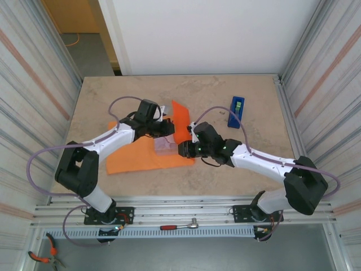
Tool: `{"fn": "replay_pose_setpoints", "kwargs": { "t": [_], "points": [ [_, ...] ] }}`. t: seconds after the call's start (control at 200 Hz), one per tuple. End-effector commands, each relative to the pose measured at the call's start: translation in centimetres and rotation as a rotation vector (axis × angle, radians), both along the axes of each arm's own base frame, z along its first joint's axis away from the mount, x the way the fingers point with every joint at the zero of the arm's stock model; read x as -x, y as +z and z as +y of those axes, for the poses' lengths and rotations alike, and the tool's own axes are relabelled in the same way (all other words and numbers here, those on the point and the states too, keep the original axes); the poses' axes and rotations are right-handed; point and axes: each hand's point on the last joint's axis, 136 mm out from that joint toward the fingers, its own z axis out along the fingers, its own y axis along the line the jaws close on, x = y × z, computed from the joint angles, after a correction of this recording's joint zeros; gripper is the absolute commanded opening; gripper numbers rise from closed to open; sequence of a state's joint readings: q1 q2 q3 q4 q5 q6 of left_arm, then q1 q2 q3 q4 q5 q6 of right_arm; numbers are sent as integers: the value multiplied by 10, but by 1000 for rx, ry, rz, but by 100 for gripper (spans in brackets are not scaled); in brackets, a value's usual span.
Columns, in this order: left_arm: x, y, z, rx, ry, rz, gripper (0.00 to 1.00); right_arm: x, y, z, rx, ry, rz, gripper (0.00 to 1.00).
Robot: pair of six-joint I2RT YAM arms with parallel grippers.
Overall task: Wrap the gift box in paper
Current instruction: First fold the wrapping paper around the gift box.
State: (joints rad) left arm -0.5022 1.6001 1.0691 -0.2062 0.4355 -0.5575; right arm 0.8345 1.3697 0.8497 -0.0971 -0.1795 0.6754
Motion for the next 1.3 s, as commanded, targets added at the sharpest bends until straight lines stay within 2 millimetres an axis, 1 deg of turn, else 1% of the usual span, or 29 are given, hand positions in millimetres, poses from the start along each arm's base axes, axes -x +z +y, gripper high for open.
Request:
{"fn": "replay_pose_setpoints", "kwargs": {
  "t": [0.0,0.06,0.155,0.2,0.261,0.341,0.451,0.606,0.742,0.837,0.882,0.917,0.967,1.082,1.192,1.213,1.298],
  "points": [
    [-3,4,11,-8,0,-33,0,-16,20,-14,-3,-54,-50,40],
    [-2,2,20,-16,15,-40,0,-27,26,-27,-11,-103,-67,45],
    [0,-1,30,-30,33,-48,0,-45,31,-43,-30,-158,-75,47],
    [2,-3,33,-38,39,-51,0,-52,33,-46,-40,-170,-74,47],
    [5,-6,36,-52,44,-50,0,-60,33,-45,-55,-167,-66,46],
    [7,-12,42,-65,61,-50,0,-67,31,-38,-69,-148,-53,45],
    [9,-19,46,-75,78,-51,0,-74,25,-21,-91,-109,-26,39],
    [9,-24,51,-100,88,-51,0,-83,6,3,-101,-68,23,28],
    [8,-26,54,-113,91,-53,0,-85,-10,23,-96,-32,55,21],
    [8,-24,55,-117,92,-62,0,-83,-24,32,-80,-13,82,16],
    [8,-22,57,-118,97,-68,0,-81,-34,35,-68,-6,100,14],
    [7,-20,59,-120,102,-73,2,-80,-41,36,-59,-3,112,13],
    [6,-17,62,-124,112,-82,8,-78,-51,36,-44,-1,131,12],
    [1,-11,79,-126,159,-88,32,-72,-68,35,-25,11,165,8],
    [-4,-6,98,-125,218,-93,67,-68,-76,34,-19,13,181,7],
    [-4,-6,101,-127,227,-91,73,-68,-78,34,-18,12,184,7],
    [-9,-7,110,-134,249,-87,84,-66,-79,35,-16,16,187,6]
  ]
}}
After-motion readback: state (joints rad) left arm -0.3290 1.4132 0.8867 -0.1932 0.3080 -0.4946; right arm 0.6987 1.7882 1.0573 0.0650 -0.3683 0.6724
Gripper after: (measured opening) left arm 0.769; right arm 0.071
